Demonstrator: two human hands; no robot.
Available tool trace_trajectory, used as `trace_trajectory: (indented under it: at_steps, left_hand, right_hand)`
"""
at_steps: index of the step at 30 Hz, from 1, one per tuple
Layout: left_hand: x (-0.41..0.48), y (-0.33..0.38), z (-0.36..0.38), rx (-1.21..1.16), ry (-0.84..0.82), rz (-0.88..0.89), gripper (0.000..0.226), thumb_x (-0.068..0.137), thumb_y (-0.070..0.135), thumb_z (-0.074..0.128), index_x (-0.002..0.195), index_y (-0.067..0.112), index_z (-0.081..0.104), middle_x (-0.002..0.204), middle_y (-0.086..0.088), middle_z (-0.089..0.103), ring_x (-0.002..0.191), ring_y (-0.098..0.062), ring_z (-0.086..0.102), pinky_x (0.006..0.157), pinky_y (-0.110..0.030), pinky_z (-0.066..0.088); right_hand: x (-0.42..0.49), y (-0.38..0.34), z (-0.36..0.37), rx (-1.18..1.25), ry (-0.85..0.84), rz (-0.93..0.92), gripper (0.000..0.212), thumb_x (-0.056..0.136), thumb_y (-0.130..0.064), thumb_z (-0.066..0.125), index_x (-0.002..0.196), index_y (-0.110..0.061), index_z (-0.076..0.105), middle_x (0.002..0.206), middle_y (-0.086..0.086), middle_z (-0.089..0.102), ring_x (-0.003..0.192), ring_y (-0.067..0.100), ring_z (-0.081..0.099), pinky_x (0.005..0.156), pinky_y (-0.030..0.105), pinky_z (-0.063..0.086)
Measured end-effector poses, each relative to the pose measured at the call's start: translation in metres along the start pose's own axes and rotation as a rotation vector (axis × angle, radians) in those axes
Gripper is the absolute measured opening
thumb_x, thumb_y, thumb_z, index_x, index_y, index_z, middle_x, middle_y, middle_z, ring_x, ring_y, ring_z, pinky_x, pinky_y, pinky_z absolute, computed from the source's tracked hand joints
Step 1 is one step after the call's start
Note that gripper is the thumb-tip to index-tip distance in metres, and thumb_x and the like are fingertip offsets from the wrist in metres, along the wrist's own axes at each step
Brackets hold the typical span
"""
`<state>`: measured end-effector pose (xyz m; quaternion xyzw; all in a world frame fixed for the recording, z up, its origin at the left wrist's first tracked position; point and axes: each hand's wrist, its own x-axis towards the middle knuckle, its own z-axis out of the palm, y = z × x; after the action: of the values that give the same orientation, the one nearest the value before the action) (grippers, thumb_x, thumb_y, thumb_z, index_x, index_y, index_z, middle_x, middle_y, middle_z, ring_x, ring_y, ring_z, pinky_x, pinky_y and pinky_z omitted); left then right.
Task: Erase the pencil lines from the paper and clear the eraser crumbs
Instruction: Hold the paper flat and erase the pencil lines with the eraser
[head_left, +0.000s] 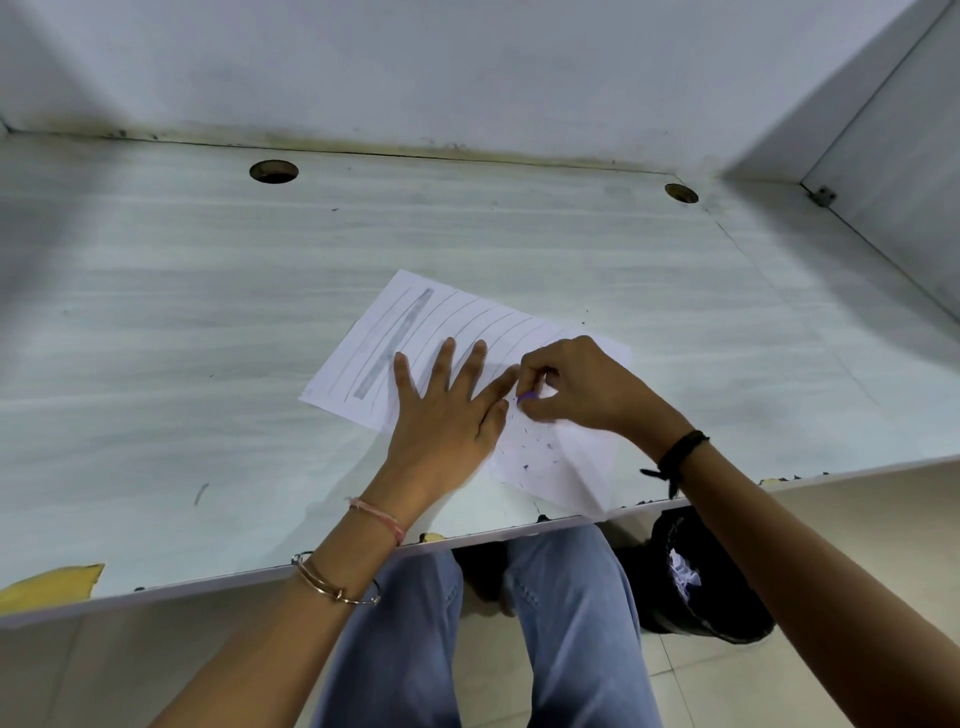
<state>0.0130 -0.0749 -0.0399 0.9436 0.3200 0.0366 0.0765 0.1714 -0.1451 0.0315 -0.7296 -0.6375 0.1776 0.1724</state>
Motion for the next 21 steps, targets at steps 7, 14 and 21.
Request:
trace_trajectory:
  at_steps: [7, 14, 21]
  left_hand:
    - [-0.001, 0.0, -0.002, 0.01, -0.014, 0.002, 0.055, 0.095, 0.051, -0.01, 0.15, 0.046, -0.009, 0.162, 0.003, -0.016, 0.148, -0.028, -0.02, 0.109, -0.066, -0.014]
    - [-0.001, 0.0, -0.002, 0.005, -0.003, 0.007, 0.051, 0.101, 0.049, 0.003, 0.15, 0.046, -0.008, 0.162, 0.004, -0.016, 0.148, -0.027, -0.02, 0.109, -0.065, -0.015]
    - [0.0, 0.0, -0.001, 0.025, 0.006, -0.003, 0.051, 0.1, 0.05, -0.005, 0.15, 0.046, -0.009, 0.162, 0.004, -0.017, 0.148, -0.028, -0.019, 0.109, -0.065, -0.015]
  right_hand:
    - [0.003, 0.004, -0.003, -0.002, -0.003, -0.002, 0.004, 0.073, -0.003, 0.068, 0.072, -0.007, 0.067, 0.066, -0.007, 0.063, 0.061, -0.002, 0.054, 0.058, 0.009, 0.036]
    - [0.008, 0.012, -0.002, -0.052, 0.035, -0.01, 0.006, 0.072, -0.005, 0.068, 0.07, -0.01, 0.065, 0.072, -0.002, 0.066, 0.065, 0.003, 0.054, 0.061, 0.015, 0.04]
    - [0.008, 0.014, -0.005, -0.031, 0.062, 0.016, 0.003, 0.075, -0.006, 0.068, 0.073, -0.008, 0.067, 0.072, -0.001, 0.066, 0.059, 0.003, 0.05, 0.061, 0.016, 0.036]
